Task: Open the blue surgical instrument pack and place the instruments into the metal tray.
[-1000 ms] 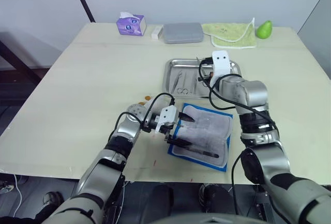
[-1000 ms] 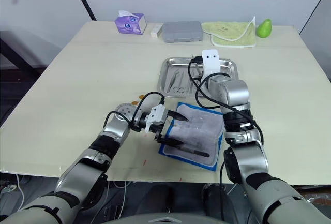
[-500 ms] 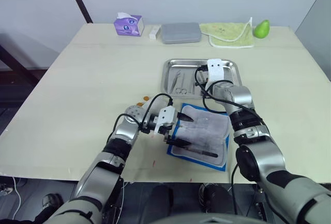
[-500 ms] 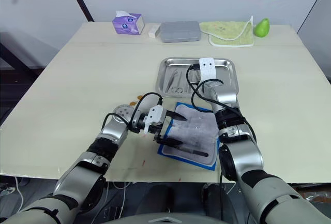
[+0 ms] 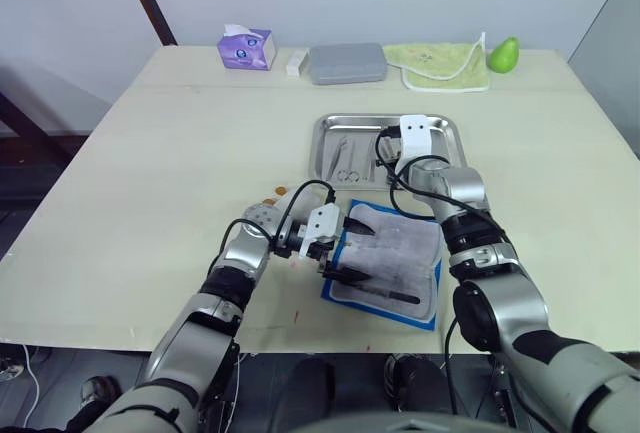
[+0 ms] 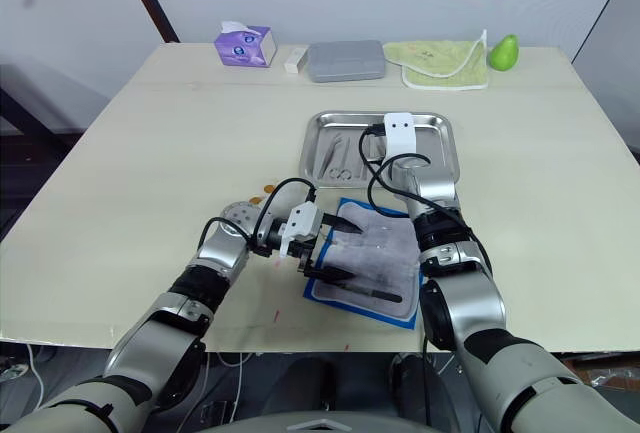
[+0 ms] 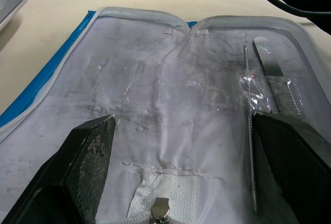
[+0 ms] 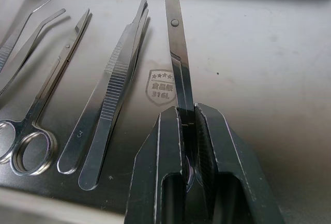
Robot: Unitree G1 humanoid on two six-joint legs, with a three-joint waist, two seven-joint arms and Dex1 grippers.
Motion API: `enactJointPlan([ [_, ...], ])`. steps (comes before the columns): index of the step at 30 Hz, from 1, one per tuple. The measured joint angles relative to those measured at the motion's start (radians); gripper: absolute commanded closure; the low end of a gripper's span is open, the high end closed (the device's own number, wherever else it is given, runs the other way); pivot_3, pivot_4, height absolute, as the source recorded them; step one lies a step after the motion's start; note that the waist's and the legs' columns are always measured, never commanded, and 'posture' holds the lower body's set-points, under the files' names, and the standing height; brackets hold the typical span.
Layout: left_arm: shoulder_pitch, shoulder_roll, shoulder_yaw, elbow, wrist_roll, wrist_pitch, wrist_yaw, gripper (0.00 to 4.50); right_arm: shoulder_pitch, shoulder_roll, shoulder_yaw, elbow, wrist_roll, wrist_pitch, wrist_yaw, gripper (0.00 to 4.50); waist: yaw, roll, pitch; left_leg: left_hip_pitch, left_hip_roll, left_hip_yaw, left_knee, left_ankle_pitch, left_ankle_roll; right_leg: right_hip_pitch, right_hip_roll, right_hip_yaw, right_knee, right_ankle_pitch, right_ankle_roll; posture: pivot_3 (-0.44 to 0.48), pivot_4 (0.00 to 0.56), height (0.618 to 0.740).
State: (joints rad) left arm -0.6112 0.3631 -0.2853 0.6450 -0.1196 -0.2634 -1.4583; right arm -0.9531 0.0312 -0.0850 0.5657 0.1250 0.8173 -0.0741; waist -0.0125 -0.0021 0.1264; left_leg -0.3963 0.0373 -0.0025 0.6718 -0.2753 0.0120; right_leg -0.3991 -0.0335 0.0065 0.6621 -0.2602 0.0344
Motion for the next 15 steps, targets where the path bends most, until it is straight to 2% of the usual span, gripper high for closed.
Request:
enactJointPlan([
  [3,0.0,0.0,0.0,-0.002,0.0,0.003,0.0,0.0,0.0,-0.003,0.005,0.0,-0.002,0.0,0.008,3.25,0.0,0.0,0.0,0.0,0.0,0.0,0.0,0.0,0.0,0.0,0.0,0.0,0.0,0.0,0.0,0.0,0.15,0.736],
  [5,0.0,0.0,0.0,-0.004,0.0,0.005,0.0,0.0,0.002,-0.013,0.014,-0.009,-0.002,0.001,0.029,2.23,0.0,0.001,0.0,0.0,0.0,0.0,0.0,0.0,0.0,0.0,0.0,0.0,0.0,0.0,0.0,0.0,0.15,0.736],
  [11,0.002,0.0,0.0,-0.005,0.0,0.005,0.002,0.0,0.082,-0.074,0.053,-0.216,0.006,0.011,0.129,2.23,0.001,0.001,0.001,-0.001,0.0,-0.001,0.0,0.0,0.0,-0.001,0.0,0.001,0.0,0.0,0.0,0.0,0.15,0.736],
  [15,0.003,0.002,0.001,-0.006,-0.001,0.005,0.002,0.0,0.256,-0.161,0.113,-0.488,0.072,-0.055,0.339,2.23,-0.001,0.002,0.001,0.0,0.0,0.0,0.0,0.0,0.0,-0.001,0.001,0.003,0.0,0.0,0.001,0.0,0.15,0.736],
])
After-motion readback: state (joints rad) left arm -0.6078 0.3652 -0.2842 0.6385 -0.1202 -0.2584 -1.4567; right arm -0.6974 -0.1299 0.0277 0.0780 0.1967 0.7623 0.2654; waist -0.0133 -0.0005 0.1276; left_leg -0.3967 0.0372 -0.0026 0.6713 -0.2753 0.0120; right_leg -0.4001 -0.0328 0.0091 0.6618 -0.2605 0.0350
